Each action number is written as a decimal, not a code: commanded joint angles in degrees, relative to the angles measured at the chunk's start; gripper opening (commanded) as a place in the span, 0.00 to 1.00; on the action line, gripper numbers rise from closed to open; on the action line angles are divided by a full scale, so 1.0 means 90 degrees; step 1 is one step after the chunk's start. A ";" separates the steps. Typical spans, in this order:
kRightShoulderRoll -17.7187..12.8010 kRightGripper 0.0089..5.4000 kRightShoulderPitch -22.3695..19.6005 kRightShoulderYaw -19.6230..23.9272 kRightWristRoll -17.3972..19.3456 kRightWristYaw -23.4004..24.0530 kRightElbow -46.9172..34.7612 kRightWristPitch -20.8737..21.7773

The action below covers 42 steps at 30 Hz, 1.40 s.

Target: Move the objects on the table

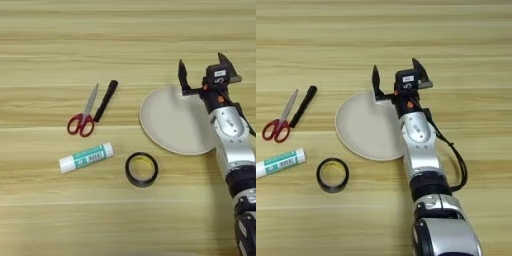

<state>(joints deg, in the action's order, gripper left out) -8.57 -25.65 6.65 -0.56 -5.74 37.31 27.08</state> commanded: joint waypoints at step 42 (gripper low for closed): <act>-0.0316 1.00 0.0316 -0.1845 0.2067 -0.4598 -0.4182 -0.2962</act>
<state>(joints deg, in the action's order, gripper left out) -10.59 -19.28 -9.49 17.23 -46.50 2.89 1.33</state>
